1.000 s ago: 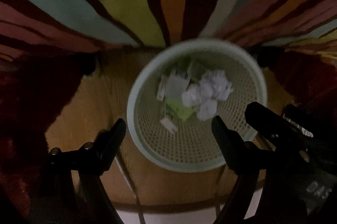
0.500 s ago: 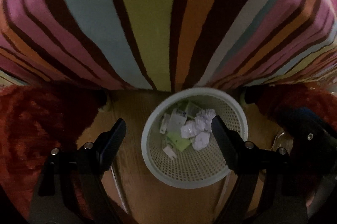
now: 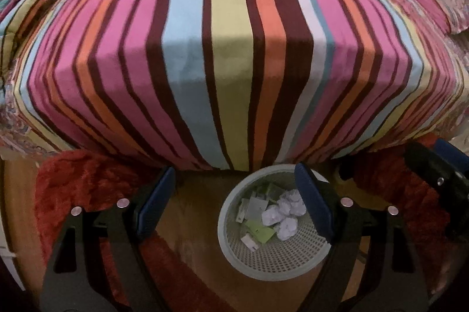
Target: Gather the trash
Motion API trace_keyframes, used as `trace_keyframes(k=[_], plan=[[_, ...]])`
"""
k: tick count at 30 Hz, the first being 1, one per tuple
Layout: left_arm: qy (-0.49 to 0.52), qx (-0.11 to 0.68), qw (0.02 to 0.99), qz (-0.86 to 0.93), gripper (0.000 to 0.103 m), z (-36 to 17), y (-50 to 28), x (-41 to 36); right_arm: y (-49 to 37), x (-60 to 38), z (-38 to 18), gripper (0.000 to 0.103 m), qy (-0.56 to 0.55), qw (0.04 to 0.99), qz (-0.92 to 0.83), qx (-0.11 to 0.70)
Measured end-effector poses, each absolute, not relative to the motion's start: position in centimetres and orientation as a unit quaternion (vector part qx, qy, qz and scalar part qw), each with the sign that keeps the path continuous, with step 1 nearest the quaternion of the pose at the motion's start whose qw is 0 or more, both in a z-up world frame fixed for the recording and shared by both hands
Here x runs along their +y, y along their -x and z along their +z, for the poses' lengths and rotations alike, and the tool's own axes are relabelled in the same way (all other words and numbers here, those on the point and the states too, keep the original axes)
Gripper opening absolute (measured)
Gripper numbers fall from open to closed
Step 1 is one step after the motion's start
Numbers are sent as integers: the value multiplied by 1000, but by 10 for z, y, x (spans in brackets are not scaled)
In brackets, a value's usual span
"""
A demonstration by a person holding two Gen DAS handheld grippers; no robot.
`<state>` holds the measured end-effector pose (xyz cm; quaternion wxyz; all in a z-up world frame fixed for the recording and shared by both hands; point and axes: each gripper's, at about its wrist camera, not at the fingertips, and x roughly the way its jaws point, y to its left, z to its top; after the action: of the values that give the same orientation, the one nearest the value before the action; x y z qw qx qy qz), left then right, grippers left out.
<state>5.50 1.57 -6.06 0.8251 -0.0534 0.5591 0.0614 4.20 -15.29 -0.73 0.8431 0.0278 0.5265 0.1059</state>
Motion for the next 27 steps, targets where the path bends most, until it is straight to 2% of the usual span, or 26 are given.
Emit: trace_keyframes(k=[17, 27], plan=[[43, 472, 878, 70, 81, 3, -31, 11, -20, -153, 33, 90, -2, 884, 86, 460], [7, 453, 888, 84, 81, 17, -25, 1, -18, -154, 41, 90, 4, 889, 80, 451]])
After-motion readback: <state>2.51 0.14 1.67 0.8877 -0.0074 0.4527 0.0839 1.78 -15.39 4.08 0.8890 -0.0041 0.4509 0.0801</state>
